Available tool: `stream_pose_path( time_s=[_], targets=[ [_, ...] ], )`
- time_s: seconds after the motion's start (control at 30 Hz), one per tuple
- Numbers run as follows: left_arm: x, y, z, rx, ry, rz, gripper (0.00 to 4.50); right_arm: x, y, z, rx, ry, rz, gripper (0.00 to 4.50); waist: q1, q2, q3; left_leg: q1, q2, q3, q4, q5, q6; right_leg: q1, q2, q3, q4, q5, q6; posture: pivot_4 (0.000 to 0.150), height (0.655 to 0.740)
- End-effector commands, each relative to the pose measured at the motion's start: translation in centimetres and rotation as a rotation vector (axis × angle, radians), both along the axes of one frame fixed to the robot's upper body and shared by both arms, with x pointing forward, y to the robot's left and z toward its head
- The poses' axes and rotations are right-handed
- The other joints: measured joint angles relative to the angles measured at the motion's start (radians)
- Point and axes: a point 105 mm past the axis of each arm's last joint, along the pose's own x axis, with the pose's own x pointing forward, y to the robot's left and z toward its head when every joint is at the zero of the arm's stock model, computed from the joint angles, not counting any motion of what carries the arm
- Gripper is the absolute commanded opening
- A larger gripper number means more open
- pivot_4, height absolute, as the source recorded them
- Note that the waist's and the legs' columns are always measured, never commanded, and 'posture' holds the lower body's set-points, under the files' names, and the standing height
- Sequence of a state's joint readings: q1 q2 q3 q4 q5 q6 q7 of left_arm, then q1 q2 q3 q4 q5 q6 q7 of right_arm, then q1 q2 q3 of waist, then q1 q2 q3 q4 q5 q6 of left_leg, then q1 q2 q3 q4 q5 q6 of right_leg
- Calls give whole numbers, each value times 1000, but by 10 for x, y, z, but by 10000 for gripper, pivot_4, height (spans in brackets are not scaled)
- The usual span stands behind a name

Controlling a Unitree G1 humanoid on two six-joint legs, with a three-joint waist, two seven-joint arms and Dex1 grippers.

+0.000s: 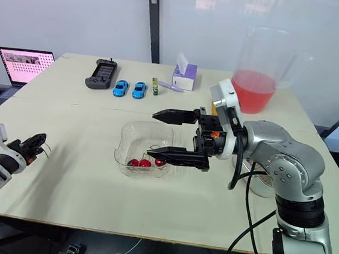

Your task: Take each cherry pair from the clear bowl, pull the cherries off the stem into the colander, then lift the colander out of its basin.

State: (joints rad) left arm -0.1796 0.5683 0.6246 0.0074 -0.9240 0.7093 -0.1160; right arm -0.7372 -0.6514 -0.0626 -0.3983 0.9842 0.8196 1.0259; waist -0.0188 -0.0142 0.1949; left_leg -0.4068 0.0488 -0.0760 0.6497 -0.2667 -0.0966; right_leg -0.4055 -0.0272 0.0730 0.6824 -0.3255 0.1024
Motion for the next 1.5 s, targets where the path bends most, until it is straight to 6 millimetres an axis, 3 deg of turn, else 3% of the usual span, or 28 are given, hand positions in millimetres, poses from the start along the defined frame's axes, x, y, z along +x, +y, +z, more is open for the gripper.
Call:
stream_pose_path(
  time_s=[0.03, 0.13, 0.57, 0.63, 0.77, 0.97, 1.17, 1.33, 1.5],
  targets=[
    [2, -7, 25, 1, -106, -37, 29558, -3, -5, 8, 19, -51, -8, 45000, 0, 0, 0, 0, 0, 0, 0, 0, 0, 0, 0, 0, 0, 0, 0, 1500, 7400],
    [3, -14, 38, -15, -168, -76, 44523, -4, -8, 8, 31, -48, -10, 45000, -1, 0, 0, 0, 0, 0, 0, 0, 0, 0, 0, 0, 0, 0, 0, 1500, 7400],
    [-16, -45, 107, -148, -497, -272, 44523, 3, -20, 7, 16, -28, -70, 45000, -1, 0, 0, 0, 0, 0, 0, 0, 0, 0, 0, 0, 0, 0, 0, 1500, 7400],
    [-18, -59, 120, -140, -541, -338, 44523, 4, -22, 7, 9, -24, -80, 45000, -1, 0, 0, 0, 0, 0, 0, 0, 0, 0, 0, 0, 0, 0, 0, 1500, 7400],
    [-24, -105, 135, 34, -555, -578, 44523, 7, -26, -1, -43, 8, -114, 45000, -1, 0, 0, 0, 0, 0, 0, 0, 0, 0, 0, 0, 0, 0, 0, 1500, 7400],
    [-33, -153, 133, 291, -512, -956, 44523, 5, -30, -16, -114, 109, -150, 45000, -4, 0, 0, 1, 0, 0, 0, 0, 0, 0, 1, 1, 0, 0, 0, 1500, 7400],
    [-45, -179, 116, 455, -444, -1226, 44523, 7, -28, -25, -138, 251, -222, 45000, -15, 0, 0, 1, 0, 1, -1, 0, 0, 0, 1, 1, 0, 0, 0, 1500, 7400],
    [-40, -169, 98, 523, -392, -1290, 44523, 8, -13, -39, -249, 397, -250, 45000, -29, 1, 1, 1, 0, 1, -1, 0, 0, 0, 2, 1, 0, 0, 0, 1500, 7400],
    [-45, -148, 101, 536, -382, -1271, 44523, 37, 4, -32, -305, 560, -317, 45000, -36, 1, 1, 1, 1, 1, -1, 0, 0, -2, 2, 2, 1, 0, -1, 1500, 7400]
  ],
)
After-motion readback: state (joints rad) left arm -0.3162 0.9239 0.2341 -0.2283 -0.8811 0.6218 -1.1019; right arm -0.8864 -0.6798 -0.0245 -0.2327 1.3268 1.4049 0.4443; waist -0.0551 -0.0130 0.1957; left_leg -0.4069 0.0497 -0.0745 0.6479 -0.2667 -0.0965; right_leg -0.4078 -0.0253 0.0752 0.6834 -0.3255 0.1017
